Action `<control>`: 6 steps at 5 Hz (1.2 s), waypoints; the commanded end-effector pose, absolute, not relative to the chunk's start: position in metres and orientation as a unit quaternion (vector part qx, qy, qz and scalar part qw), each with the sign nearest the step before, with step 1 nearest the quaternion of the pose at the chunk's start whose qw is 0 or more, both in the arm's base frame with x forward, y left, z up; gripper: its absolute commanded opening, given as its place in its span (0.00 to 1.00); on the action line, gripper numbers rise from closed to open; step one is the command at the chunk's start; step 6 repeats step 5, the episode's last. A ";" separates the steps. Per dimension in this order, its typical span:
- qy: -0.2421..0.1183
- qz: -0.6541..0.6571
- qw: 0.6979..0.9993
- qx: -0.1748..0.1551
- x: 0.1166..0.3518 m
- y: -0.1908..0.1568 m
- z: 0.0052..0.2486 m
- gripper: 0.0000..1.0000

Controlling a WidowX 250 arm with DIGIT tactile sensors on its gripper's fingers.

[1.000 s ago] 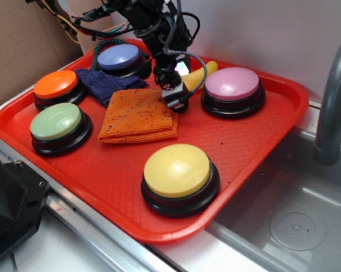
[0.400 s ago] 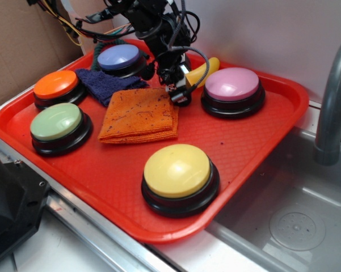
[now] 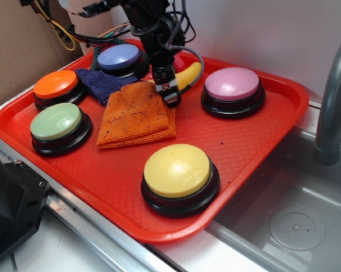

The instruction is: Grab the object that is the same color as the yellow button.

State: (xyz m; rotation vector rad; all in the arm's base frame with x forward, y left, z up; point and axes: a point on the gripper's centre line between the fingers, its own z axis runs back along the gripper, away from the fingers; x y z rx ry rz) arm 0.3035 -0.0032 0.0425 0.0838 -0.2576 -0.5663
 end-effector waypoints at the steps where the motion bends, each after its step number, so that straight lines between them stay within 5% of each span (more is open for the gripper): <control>1: -0.120 -0.141 0.979 0.090 0.271 0.001 0.117 0.00; 3: -0.064 -0.007 0.995 0.071 0.224 0.006 0.153 0.00; 6: -0.051 0.021 0.994 0.092 0.217 0.001 0.157 0.00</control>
